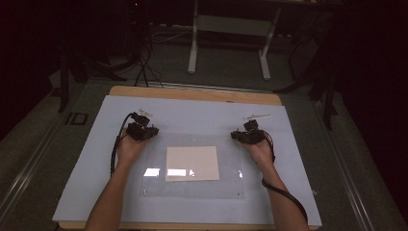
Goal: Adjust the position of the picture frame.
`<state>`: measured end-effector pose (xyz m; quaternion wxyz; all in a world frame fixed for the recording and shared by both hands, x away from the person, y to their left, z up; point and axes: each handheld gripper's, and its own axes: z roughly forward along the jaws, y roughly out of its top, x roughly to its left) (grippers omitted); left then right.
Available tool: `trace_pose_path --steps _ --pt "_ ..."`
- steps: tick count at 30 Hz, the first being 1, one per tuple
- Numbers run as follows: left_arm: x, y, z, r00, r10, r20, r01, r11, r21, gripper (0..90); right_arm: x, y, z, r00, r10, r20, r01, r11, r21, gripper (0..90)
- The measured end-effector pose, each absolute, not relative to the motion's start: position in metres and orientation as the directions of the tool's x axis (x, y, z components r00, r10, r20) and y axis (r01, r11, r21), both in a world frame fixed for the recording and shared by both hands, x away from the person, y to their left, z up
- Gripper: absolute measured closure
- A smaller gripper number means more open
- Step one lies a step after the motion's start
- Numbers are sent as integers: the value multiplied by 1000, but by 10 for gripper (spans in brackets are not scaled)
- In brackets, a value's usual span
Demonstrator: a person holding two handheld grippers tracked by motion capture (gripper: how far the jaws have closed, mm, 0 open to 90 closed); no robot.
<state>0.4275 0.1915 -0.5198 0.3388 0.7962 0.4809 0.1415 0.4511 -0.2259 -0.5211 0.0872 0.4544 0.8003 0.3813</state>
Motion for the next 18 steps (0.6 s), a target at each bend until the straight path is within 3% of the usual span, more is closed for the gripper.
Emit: trace_pose_path --steps 18 --pt "424 193 -522 478 872 -109 660 -274 699 821 449 -228 -528 -573 788 223 649 271 711 806"
